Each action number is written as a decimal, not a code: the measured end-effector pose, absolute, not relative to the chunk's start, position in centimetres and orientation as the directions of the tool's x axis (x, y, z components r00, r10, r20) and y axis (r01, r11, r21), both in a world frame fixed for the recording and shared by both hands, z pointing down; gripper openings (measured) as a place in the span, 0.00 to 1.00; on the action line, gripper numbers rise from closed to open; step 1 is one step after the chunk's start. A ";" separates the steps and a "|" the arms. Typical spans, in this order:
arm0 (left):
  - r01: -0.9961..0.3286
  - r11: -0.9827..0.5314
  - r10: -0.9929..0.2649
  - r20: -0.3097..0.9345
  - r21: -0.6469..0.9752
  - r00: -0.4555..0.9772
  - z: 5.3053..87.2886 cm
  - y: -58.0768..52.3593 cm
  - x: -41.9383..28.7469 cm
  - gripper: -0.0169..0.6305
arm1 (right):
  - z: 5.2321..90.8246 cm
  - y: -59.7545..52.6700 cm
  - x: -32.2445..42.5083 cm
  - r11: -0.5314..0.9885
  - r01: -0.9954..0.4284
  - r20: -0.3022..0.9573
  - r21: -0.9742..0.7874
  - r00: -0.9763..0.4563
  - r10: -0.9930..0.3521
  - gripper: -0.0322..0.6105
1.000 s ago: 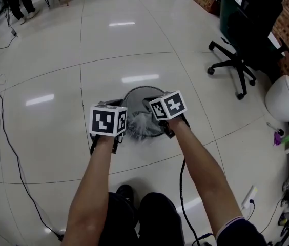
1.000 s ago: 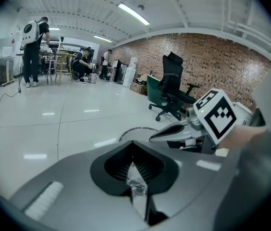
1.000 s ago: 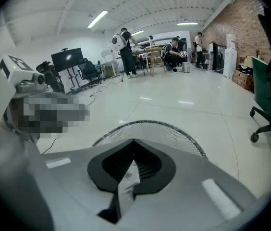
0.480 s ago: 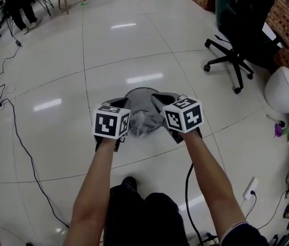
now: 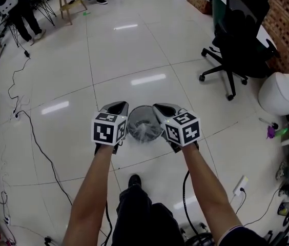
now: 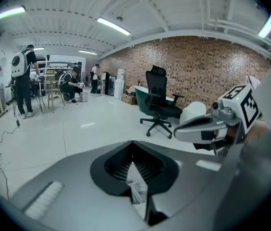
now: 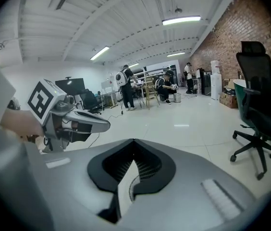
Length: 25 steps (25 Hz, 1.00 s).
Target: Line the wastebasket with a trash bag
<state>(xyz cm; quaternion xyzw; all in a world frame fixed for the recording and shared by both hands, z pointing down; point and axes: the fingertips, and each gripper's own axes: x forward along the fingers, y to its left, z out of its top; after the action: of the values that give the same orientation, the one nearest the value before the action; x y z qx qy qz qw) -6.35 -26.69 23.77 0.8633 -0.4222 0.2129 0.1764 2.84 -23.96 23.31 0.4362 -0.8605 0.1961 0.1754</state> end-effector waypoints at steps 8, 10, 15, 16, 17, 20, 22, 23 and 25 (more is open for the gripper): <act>-0.753 -0.653 -0.640 0.474 0.077 0.604 6.9 -28.0 -6.0 0.04 | 6.4 -25.1 2.0 0.550 -0.823 0.426 -0.145 -0.553 -0.716 0.05; -0.738 -0.671 -0.640 0.446 0.072 0.625 3.0 -28.4 -6.2 0.04 | 2.0 -25.6 1.8 0.550 -0.826 0.401 -0.125 -0.549 -0.733 0.05; -0.705 -0.706 -0.642 0.362 0.064 0.676 -5.6 -28.4 -7.0 0.04 | -6.9 -25.9 0.8 0.557 -0.827 0.353 -0.073 -0.544 -0.761 0.05; -0.699 -0.713 -0.643 0.344 0.055 0.684 -7.0 -28.4 -7.0 0.04 | -8.4 -25.8 0.6 0.561 -0.825 0.343 -0.061 -0.545 -0.765 0.05; -0.693 -0.719 -0.645 0.325 0.049 0.692 -8.4 -28.4 -7.0 0.04 | -9.7 -25.8 0.4 0.565 -0.824 0.332 -0.048 -0.547 -0.769 0.05; -0.679 -0.733 -0.645 0.274 0.043 0.713 -11.7 -28.0 -6.9 0.04 | -12.6 -25.3 -0.2 0.583 -0.813 0.304 -0.006 -0.557 -0.773 0.05; -0.673 -0.739 -0.646 0.249 0.035 0.722 -13.7 -27.7 -7.0 0.04 | -14.2 -25.1 -0.8 0.593 -0.805 0.280 0.013 -0.566 -0.775 0.05; -0.671 -0.741 -0.646 0.236 0.034 0.726 -14.5 -27.5 -7.0 0.04 | -14.9 -25.0 -1.0 0.597 -0.802 0.267 0.016 -0.572 -0.776 0.05; -0.665 -0.746 -0.644 0.214 0.036 0.735 -15.8 -27.3 -6.9 0.04 | -16.1 -24.9 -1.3 0.602 -0.799 0.241 0.012 -0.582 -0.777 0.05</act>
<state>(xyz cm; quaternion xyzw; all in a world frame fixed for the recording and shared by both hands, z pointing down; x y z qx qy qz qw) -6.94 -27.28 -15.80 0.9297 -0.3519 0.0942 0.0548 -1.31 -24.93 -16.12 0.4436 -0.8879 0.0487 0.1116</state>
